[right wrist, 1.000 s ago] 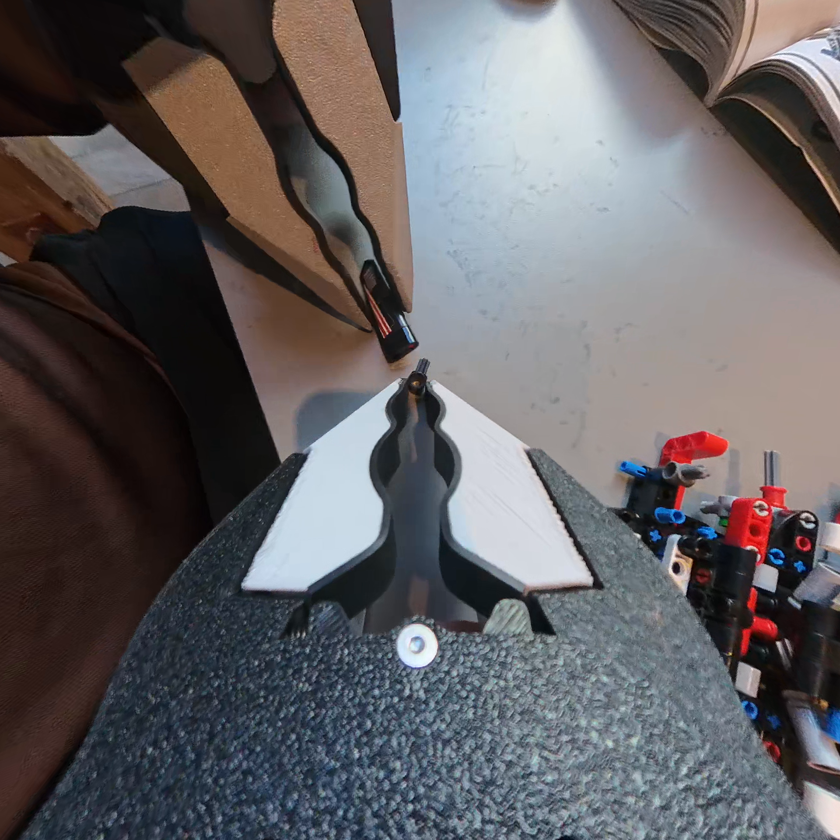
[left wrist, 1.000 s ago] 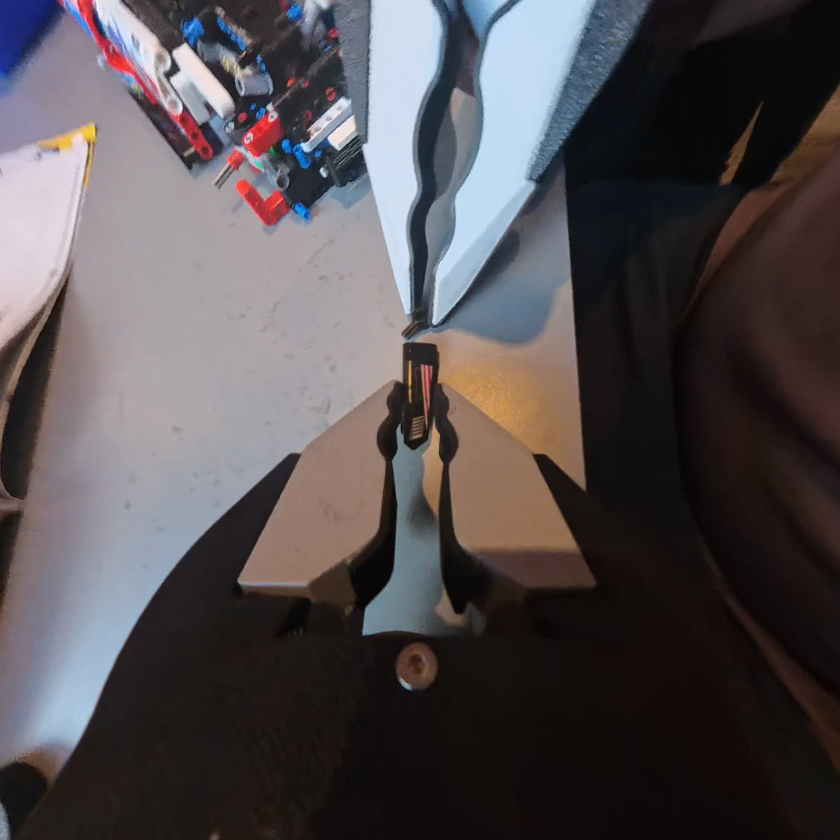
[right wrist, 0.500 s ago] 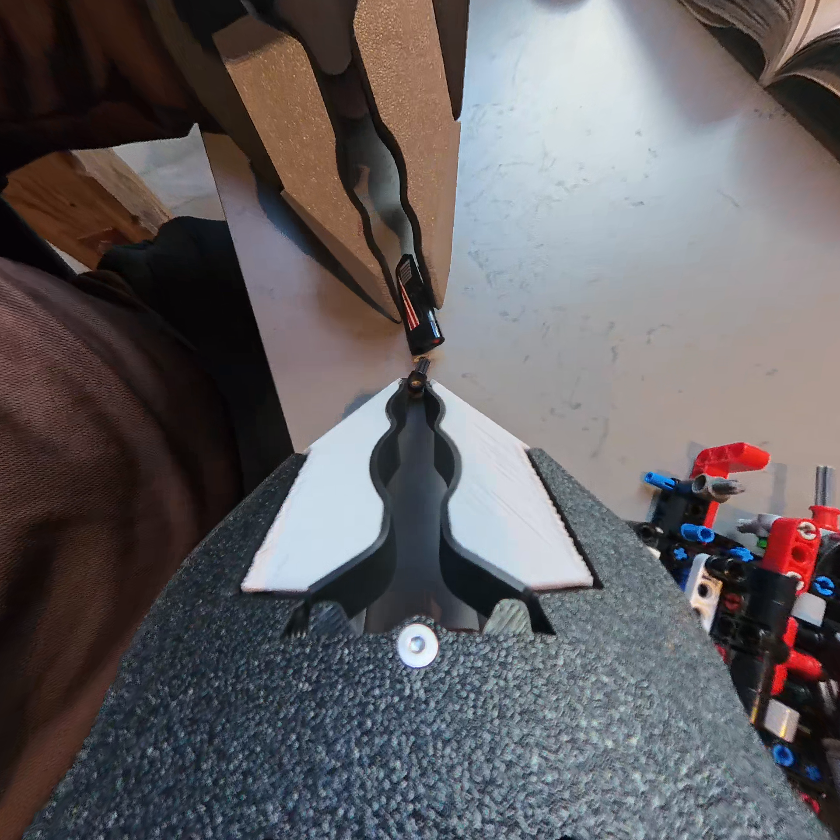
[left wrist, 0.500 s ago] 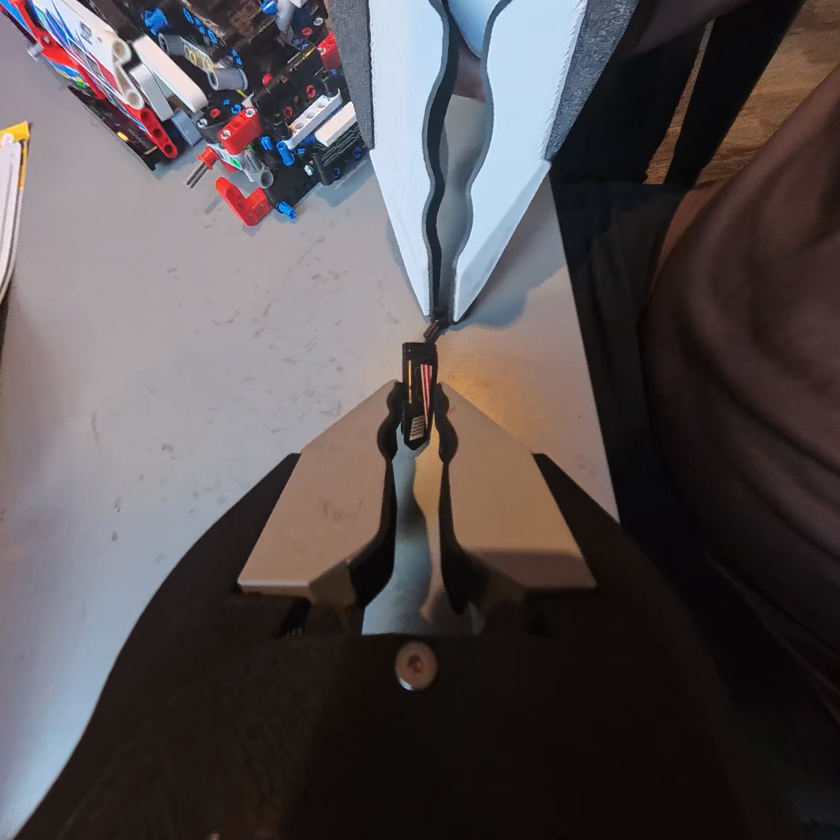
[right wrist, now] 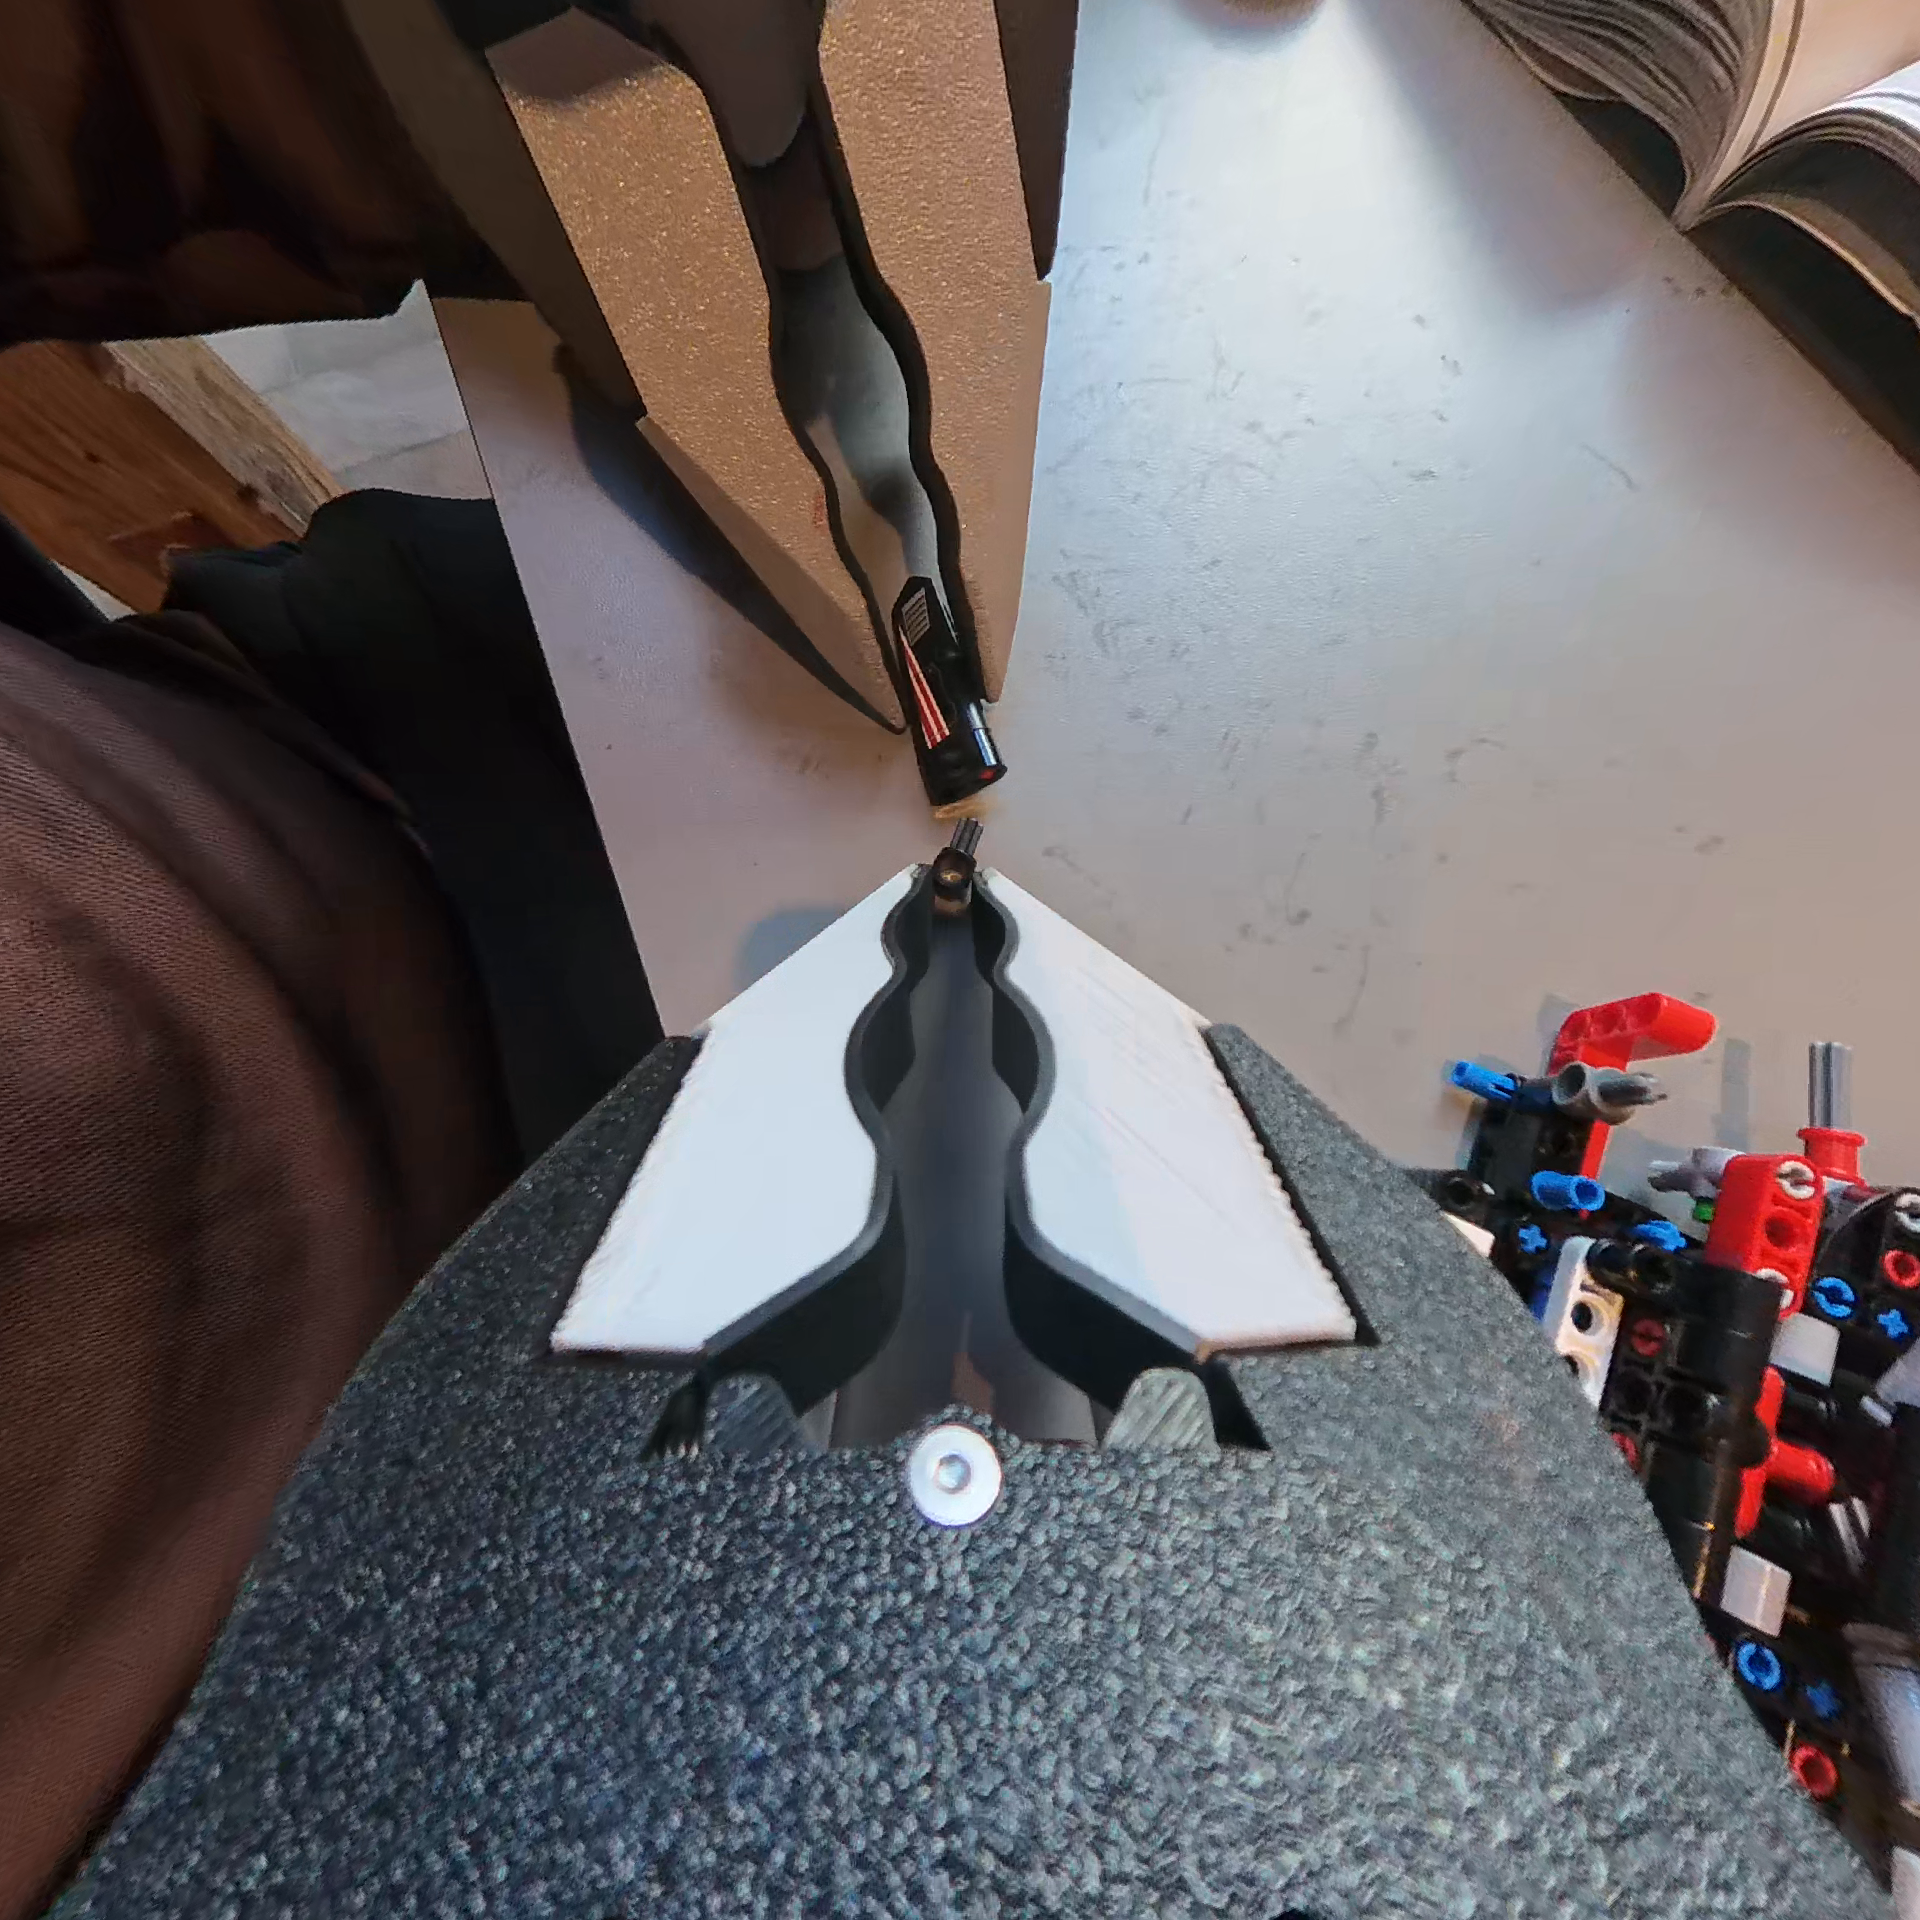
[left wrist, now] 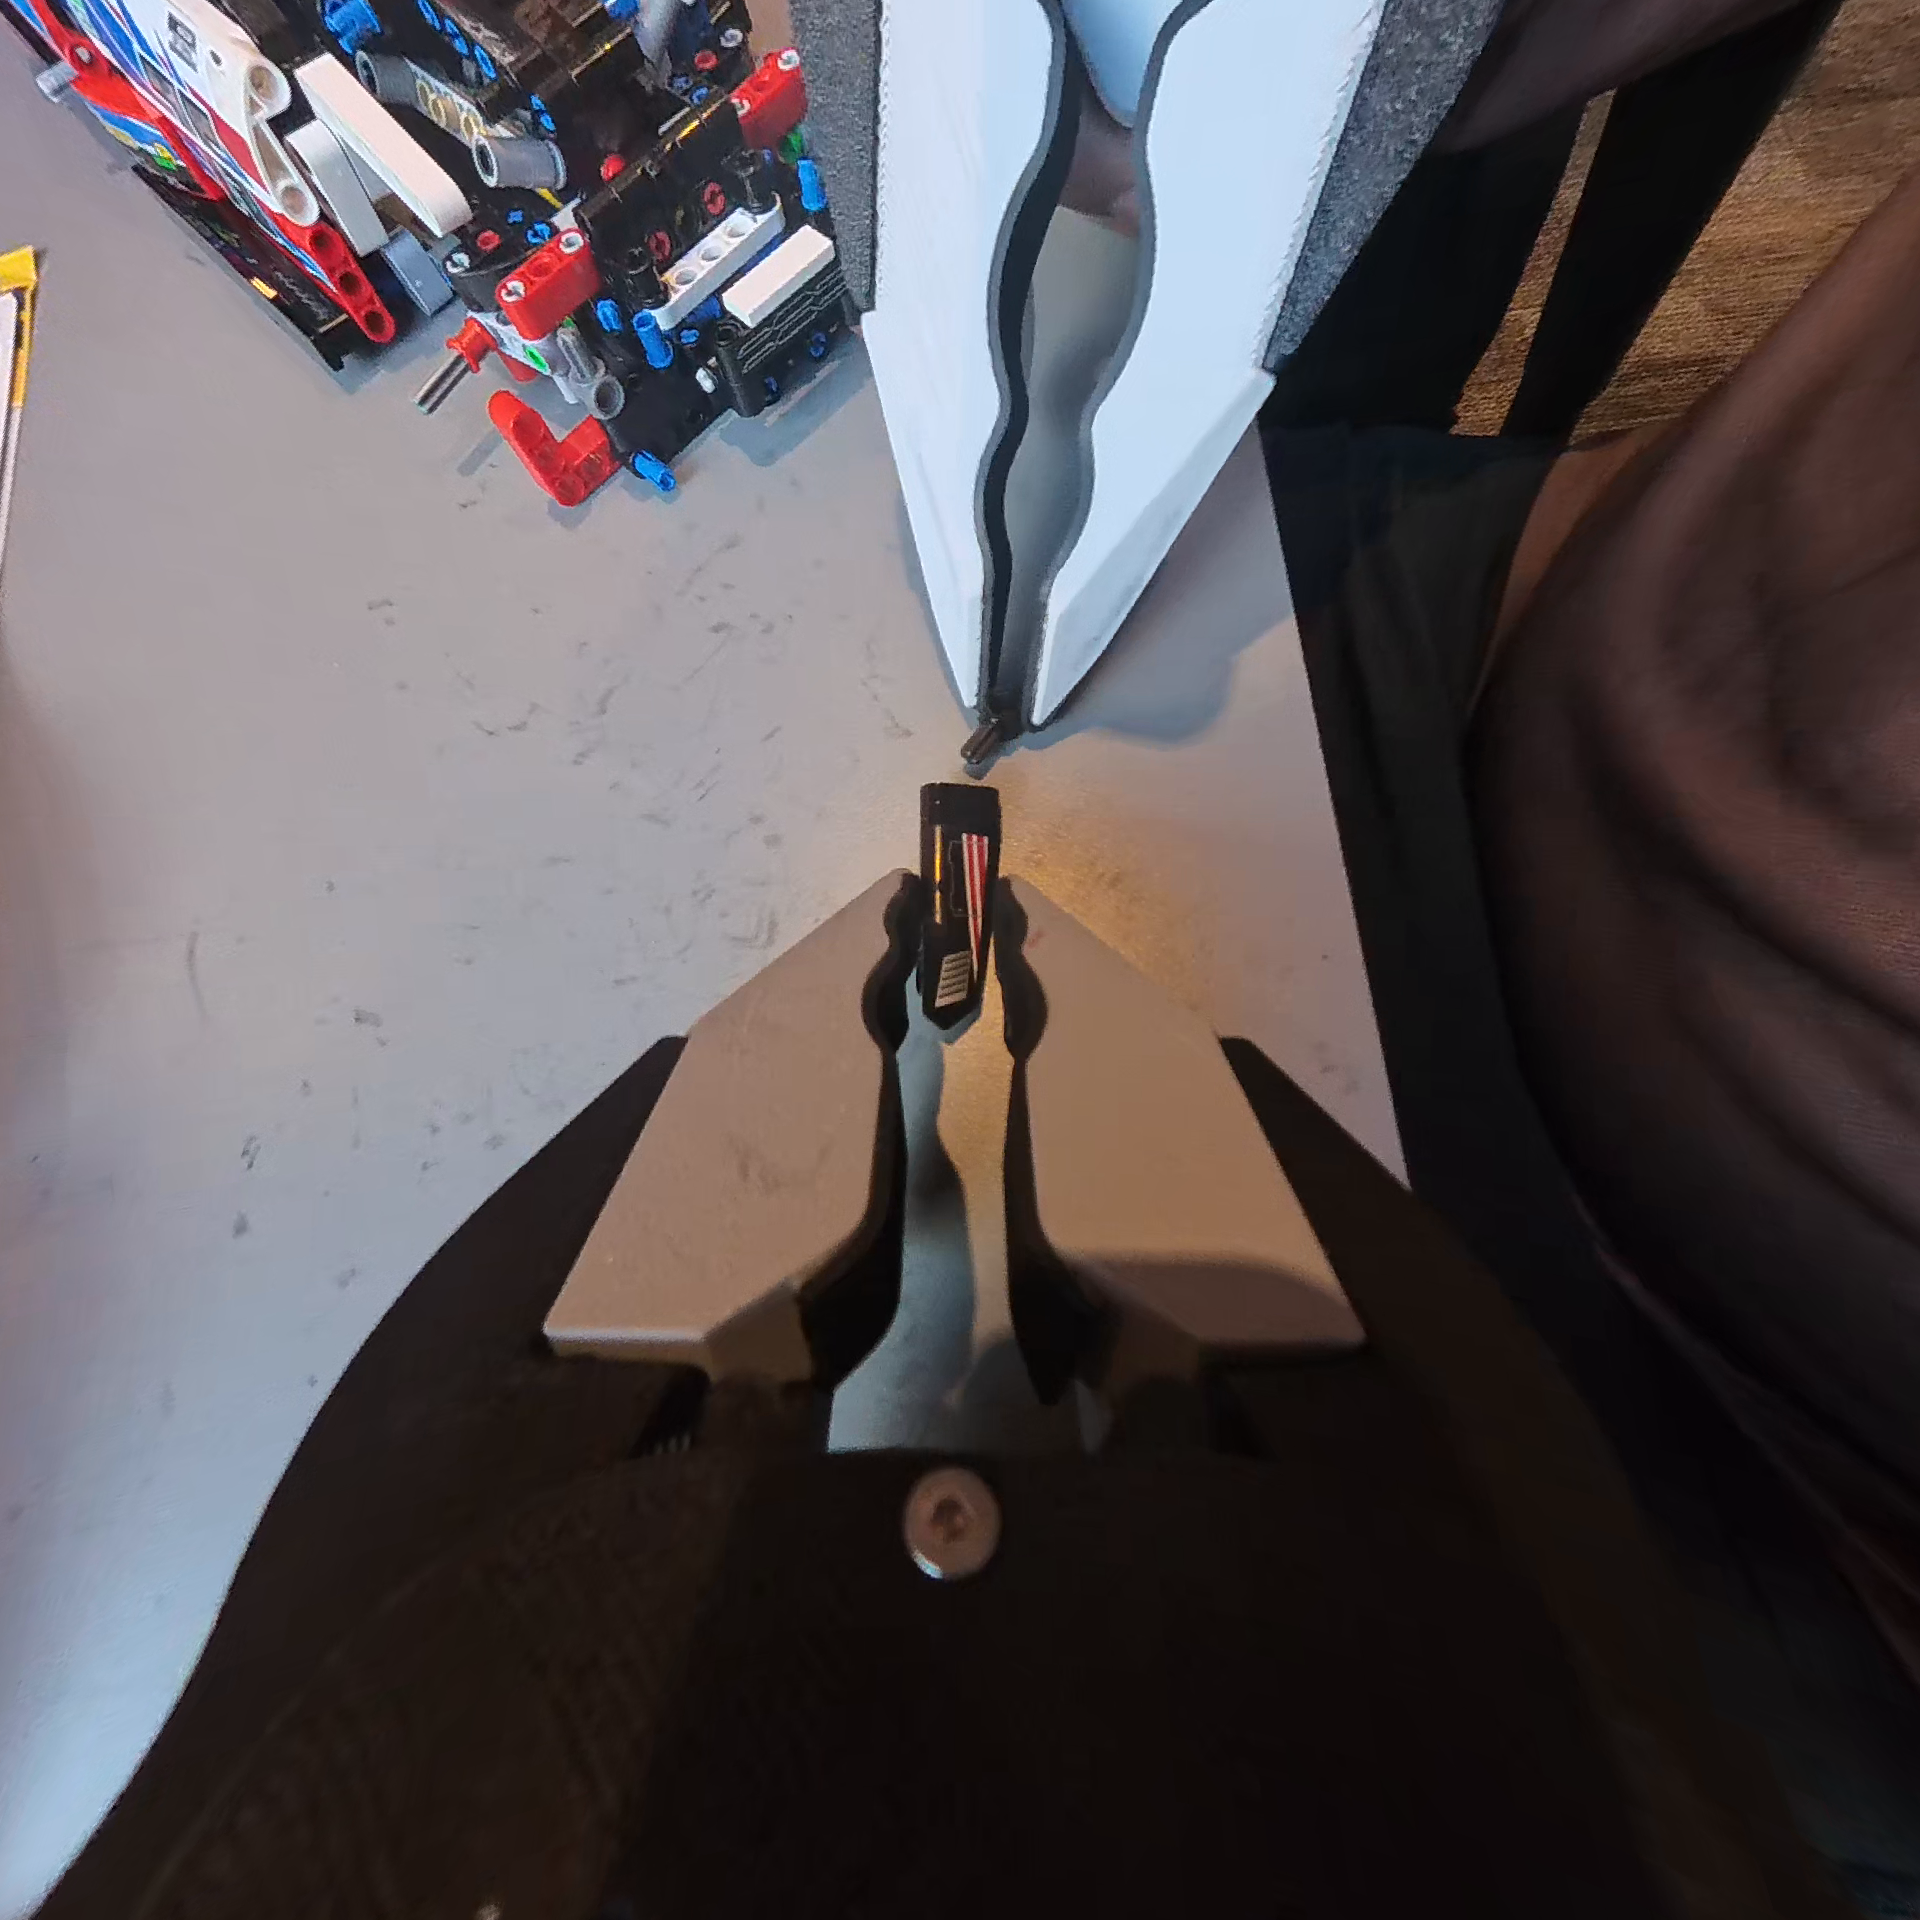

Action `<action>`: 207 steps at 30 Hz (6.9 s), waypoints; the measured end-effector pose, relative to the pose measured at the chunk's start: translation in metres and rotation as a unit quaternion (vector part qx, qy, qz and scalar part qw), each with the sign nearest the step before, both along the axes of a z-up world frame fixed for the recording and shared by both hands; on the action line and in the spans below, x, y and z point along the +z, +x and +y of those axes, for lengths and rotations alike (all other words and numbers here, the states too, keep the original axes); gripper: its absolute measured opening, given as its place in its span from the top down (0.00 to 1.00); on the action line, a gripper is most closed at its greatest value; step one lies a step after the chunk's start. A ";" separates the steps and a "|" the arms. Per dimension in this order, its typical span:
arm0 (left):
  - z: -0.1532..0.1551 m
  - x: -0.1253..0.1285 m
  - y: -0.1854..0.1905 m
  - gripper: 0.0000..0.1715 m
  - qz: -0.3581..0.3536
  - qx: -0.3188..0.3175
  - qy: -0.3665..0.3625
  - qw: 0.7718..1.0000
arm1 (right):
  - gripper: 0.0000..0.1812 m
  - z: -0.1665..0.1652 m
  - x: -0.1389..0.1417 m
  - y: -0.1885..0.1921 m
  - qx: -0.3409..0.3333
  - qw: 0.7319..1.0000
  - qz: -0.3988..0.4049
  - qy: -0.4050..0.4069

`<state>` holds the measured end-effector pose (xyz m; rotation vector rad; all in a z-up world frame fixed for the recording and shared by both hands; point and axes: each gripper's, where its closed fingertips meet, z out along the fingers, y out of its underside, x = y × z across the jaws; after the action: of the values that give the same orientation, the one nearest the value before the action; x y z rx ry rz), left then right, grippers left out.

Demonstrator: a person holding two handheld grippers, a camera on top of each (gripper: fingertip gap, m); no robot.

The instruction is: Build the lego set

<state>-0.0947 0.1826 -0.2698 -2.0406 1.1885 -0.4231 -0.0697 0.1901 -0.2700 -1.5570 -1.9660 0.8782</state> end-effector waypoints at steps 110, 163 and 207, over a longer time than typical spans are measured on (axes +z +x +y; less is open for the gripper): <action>-0.018 0.001 0.002 0.91 -0.059 0.027 -0.086 0.994 | 0.91 -0.014 0.009 -0.001 0.085 0.979 0.065 0.174; -0.003 0.009 0.025 0.99 0.057 0.005 0.132 0.990 | 0.94 -0.012 0.013 -0.004 -0.031 0.975 -0.012 -0.219; -0.007 -0.001 0.002 0.93 -0.005 0.069 -0.047 0.996 | 0.96 0.001 0.003 0.000 0.049 0.993 -0.027 0.102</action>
<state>-0.0929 0.1761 -0.2710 -2.1839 1.0300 -0.4284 -0.0698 0.1911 -0.2670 -1.3918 -2.1128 0.6536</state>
